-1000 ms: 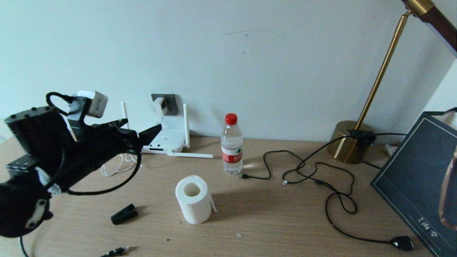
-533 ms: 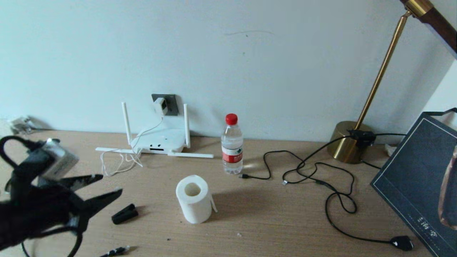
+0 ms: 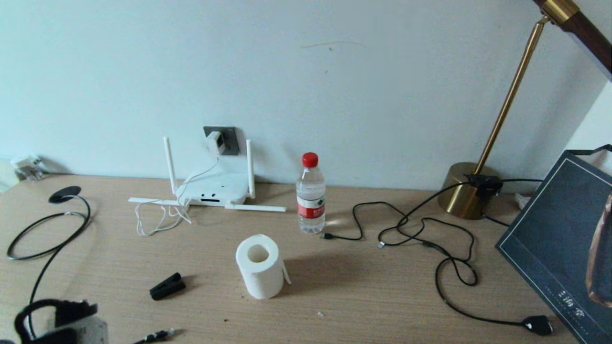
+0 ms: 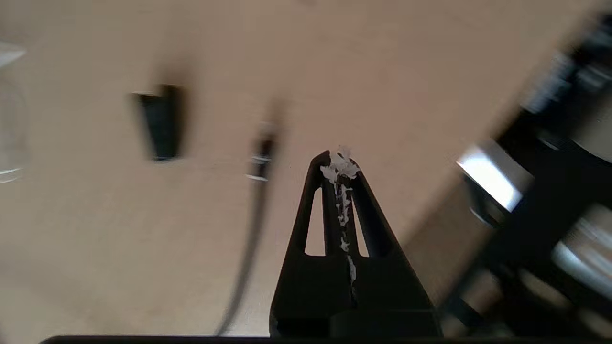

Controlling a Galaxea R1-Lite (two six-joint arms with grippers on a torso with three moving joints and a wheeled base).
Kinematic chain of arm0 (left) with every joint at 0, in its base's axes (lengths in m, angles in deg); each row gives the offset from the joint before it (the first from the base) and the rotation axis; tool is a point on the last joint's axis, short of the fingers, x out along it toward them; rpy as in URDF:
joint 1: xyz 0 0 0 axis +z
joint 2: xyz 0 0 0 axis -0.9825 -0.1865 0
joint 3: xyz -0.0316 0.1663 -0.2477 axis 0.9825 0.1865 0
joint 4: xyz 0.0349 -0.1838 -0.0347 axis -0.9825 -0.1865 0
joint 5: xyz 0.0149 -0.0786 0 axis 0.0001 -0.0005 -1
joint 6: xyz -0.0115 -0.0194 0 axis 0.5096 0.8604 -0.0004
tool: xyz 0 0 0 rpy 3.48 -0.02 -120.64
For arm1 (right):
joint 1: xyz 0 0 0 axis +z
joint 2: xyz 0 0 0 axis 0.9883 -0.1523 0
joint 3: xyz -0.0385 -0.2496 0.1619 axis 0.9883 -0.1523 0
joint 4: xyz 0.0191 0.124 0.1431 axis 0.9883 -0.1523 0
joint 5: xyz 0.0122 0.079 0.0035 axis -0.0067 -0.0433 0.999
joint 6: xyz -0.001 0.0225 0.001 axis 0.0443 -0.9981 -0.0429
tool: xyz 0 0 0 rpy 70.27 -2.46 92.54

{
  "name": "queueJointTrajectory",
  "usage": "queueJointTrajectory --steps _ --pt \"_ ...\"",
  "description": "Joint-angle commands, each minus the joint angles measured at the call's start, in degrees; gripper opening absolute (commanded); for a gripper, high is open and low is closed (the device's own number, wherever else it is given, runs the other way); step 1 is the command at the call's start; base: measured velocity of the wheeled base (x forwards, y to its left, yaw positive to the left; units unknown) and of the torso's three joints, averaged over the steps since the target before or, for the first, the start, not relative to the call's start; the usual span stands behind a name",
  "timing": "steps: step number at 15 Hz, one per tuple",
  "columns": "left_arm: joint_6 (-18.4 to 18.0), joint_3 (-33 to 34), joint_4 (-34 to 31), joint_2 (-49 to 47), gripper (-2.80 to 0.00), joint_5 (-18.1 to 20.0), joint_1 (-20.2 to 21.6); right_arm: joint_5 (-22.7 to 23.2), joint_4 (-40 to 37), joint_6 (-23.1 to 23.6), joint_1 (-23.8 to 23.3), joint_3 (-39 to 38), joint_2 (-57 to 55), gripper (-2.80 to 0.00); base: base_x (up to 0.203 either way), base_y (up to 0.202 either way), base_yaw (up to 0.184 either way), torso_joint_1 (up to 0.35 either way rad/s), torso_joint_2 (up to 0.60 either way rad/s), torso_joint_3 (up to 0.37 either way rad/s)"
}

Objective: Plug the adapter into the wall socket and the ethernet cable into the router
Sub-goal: Pick up cable

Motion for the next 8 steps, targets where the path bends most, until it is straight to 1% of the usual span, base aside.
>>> queueJointTrajectory --steps 1,2,3,7,8 --pt "-3.52 -1.69 -1.78 -4.91 0.0 0.34 0.18 0.0 -0.11 0.04 0.0 0.01 0.0 -2.8 0.0 0.0 0.0 0.0 0.0 0.0" --pt "-5.93 -2.77 -1.9 -7.18 0.0 0.37 0.39 0.0 -0.11 -0.02 0.0 0.01 0.02 -2.8 0.0 0.0 0.0 0.0 0.0 0.0" --pt "-7.45 -4.17 -2.0 -9.48 0.0 0.38 0.6 0.0 -0.11 -0.01 0.0 0.01 0.02 -2.8 0.0 0.0 0.0 0.0 0.0 0.0" --pt "-8.78 -7.46 -2.76 -17.05 0.0 0.39 3.98 0.0 -0.11 -0.02 0.0 0.01 0.02 -2.8 0.0 0.0 0.0 0.0 0.0 0.0" --pt "-9.58 -7.92 -3.27 -18.6 0.0 0.39 5.02 0.0 -0.11 -0.02 0.0 0.01 0.01 -2.8 0.0 0.0 0.0 0.0 0.0 0.0"
